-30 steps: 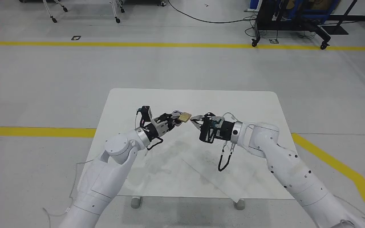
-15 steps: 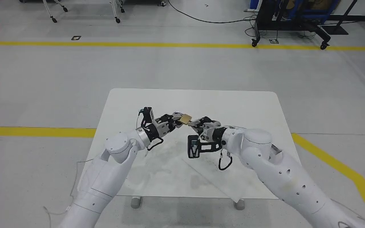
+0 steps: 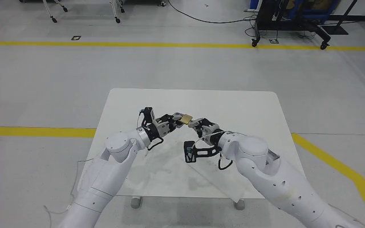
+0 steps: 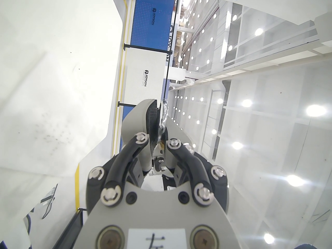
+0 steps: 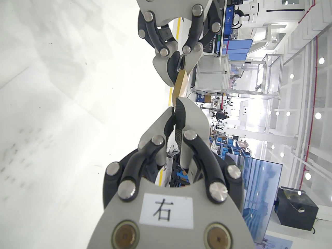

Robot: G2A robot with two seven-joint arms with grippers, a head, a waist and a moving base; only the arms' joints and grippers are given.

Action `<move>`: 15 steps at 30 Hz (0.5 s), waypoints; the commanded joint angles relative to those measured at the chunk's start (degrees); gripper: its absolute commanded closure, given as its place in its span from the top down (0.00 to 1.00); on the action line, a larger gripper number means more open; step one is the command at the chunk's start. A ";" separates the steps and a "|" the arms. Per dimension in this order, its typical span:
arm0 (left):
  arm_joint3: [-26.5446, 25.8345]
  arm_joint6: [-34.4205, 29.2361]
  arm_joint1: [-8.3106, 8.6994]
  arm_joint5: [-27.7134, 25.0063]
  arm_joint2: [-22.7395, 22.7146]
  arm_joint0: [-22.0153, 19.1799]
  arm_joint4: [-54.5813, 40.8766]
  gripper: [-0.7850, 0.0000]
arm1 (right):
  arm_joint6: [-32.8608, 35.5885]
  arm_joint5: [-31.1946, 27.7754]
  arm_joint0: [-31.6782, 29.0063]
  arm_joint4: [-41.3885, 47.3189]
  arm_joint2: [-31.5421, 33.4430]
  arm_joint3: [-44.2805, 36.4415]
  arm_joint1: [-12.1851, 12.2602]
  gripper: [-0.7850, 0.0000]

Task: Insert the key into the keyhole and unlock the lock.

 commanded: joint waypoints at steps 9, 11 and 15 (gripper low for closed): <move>0.08 -0.25 -0.09 0.11 0.00 -0.01 -0.13 0.00 | -5.22 1.25 -2.83 5.80 4.09 0.83 0.19 0.48; 0.02 -0.48 -0.11 0.16 0.12 0.01 0.04 0.00 | -5.51 1.28 -2.95 6.12 4.24 1.21 0.13 0.46; -0.07 -2.22 -0.11 0.06 0.40 -0.13 0.11 0.00 | -6.21 1.65 -2.31 7.33 4.14 2.91 -0.23 0.42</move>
